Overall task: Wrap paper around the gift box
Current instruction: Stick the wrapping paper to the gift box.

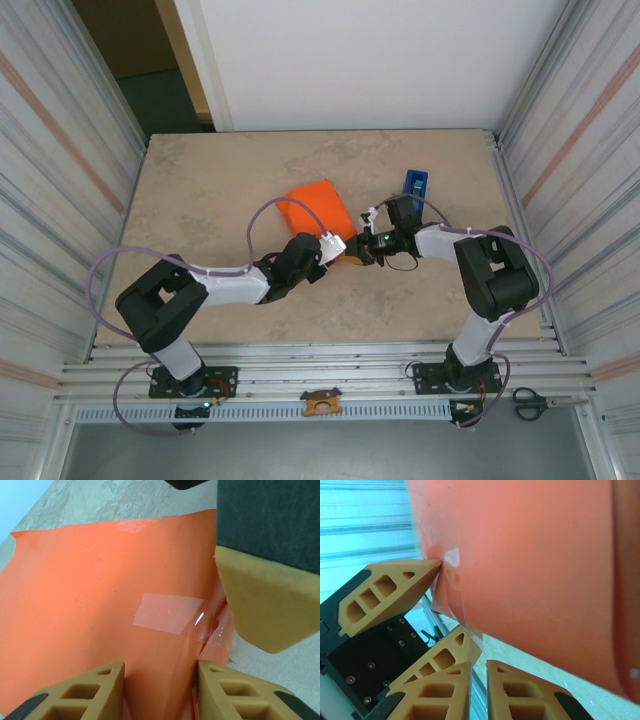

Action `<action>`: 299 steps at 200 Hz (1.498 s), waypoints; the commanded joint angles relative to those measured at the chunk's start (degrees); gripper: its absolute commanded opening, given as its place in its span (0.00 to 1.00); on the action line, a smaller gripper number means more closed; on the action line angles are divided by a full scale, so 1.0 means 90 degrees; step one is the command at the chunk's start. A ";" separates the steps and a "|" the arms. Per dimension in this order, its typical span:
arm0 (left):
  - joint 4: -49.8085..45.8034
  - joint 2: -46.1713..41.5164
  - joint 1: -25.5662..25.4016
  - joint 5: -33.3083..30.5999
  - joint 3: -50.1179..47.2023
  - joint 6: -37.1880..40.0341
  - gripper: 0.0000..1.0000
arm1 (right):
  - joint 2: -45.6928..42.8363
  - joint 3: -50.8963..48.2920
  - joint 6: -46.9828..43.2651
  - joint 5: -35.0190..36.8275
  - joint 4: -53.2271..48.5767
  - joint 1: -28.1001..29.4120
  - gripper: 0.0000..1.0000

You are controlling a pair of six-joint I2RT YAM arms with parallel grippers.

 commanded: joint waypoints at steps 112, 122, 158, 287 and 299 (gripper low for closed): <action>-0.1163 0.0339 0.0029 0.0149 -0.0269 -0.0248 0.38 | -0.0131 0.0223 0.0219 -0.0220 -0.0008 0.0011 0.34; -0.1163 0.0344 0.0032 0.0149 -0.0272 -0.0265 0.38 | -0.0138 0.0205 0.0286 -0.0217 0.0060 0.0027 0.33; -0.1173 0.0339 0.0023 0.0149 -0.0278 -0.0278 0.38 | -0.0133 0.0260 0.0565 0.0014 -0.0003 0.0038 0.26; -0.1163 0.0320 0.0023 0.0129 -0.0281 -0.0258 0.37 | -0.0128 0.0537 0.0581 0.0156 -0.0827 0.0116 0.21; -0.1163 0.0309 0.0028 0.0120 -0.0279 -0.0250 0.37 | -0.0143 0.0536 0.0533 0.0144 -0.0893 0.0098 0.24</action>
